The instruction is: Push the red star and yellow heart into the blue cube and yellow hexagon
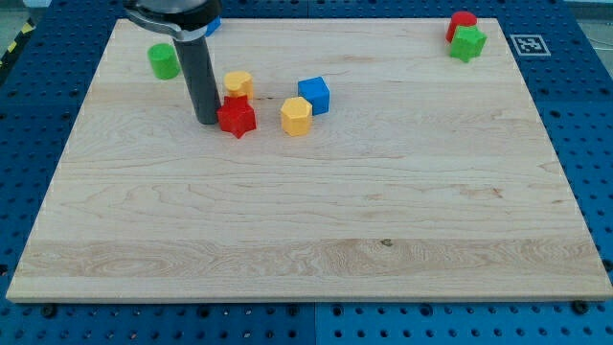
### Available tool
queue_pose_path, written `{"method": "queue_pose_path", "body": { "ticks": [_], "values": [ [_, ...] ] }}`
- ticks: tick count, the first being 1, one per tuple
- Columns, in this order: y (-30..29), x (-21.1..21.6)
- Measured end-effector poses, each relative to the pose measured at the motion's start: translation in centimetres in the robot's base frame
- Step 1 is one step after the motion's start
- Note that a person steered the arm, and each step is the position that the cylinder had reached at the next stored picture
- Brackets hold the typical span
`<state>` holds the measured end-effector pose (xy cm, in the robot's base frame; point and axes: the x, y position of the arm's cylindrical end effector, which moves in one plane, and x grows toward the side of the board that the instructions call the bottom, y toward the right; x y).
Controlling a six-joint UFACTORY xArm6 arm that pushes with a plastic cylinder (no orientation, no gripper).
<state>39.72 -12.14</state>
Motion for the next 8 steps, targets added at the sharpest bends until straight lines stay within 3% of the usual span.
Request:
{"method": "queue_pose_path", "body": {
  "ticks": [1,2,4,5,8],
  "values": [
    [3.6,0.0],
    [3.5,0.0],
    [-2.8,-2.6],
    [-2.1,-5.3],
    [5.6,-6.3]
  ]
}}
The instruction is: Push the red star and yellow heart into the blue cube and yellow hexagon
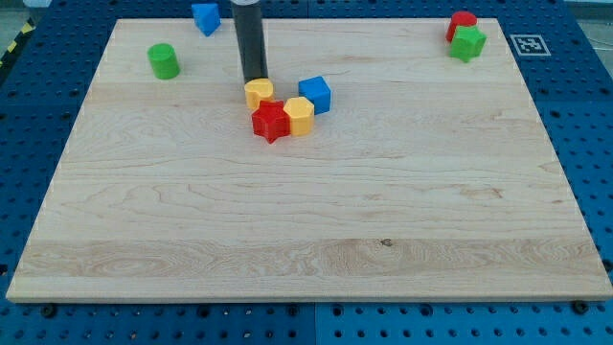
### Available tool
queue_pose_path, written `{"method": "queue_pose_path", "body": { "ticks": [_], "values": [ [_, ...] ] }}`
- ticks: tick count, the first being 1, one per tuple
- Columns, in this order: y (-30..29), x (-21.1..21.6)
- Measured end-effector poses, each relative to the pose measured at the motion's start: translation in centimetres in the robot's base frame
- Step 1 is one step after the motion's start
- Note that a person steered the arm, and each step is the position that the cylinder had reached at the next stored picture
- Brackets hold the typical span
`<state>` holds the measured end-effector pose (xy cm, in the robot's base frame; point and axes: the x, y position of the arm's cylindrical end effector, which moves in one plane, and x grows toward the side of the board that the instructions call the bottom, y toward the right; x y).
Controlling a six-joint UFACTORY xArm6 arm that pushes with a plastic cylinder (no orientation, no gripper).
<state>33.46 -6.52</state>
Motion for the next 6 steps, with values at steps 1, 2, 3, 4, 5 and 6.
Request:
{"method": "queue_pose_path", "body": {
  "ticks": [1,2,3,4,5,6],
  "values": [
    [-1.2,0.0],
    [-4.1,0.0],
    [-4.3,0.8],
    [-2.4,2.4],
    [0.3,3.5],
    [0.2,3.5]
  ]
}}
